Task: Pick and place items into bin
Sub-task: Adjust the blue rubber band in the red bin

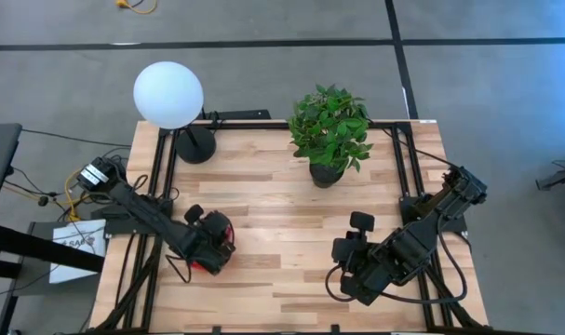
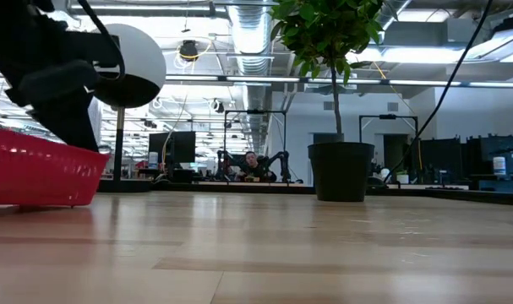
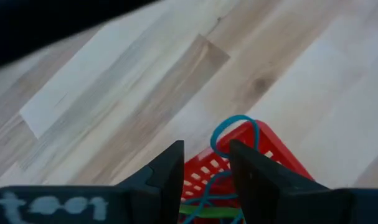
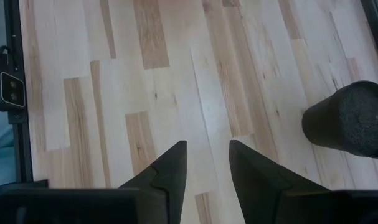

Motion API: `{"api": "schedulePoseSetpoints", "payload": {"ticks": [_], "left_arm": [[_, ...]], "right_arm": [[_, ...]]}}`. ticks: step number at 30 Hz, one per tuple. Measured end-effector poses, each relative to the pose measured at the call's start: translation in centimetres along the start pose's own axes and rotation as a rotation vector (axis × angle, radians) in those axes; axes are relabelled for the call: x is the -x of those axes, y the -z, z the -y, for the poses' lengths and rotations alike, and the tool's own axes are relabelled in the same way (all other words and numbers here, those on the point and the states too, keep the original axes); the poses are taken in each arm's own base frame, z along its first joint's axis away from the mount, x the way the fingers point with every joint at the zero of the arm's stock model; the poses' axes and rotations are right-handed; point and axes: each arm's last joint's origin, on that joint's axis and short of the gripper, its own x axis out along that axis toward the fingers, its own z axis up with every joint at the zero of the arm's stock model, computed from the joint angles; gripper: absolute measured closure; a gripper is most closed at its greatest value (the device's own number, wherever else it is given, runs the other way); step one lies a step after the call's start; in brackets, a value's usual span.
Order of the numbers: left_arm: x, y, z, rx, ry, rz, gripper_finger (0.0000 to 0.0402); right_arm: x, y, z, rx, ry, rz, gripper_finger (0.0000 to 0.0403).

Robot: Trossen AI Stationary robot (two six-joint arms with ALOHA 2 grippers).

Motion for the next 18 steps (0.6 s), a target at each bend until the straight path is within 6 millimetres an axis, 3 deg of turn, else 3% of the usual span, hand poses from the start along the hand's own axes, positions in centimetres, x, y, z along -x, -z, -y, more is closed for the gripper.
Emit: {"api": "schedulePoseSetpoints", "payload": {"ticks": [6, 15, 18], "left_arm": [[-0.17, -0.11, -0.03, 0.007, -0.010, 0.074, 0.0293], [-0.28, -0.34, -0.04, -0.016, -0.015, 0.087, 0.0391], [-0.39, -0.48, -0.09, -0.014, -0.020, 0.087, 0.0397]], "right_arm": [[0.00, 0.00, 0.00, 0.000, 0.000, 0.000, 0.0290], [0.00, 0.00, 0.00, 0.000, 0.000, 0.000, 0.0290], [0.00, -0.03, -0.03, -0.002, -0.003, 0.003, 0.0290]]}}
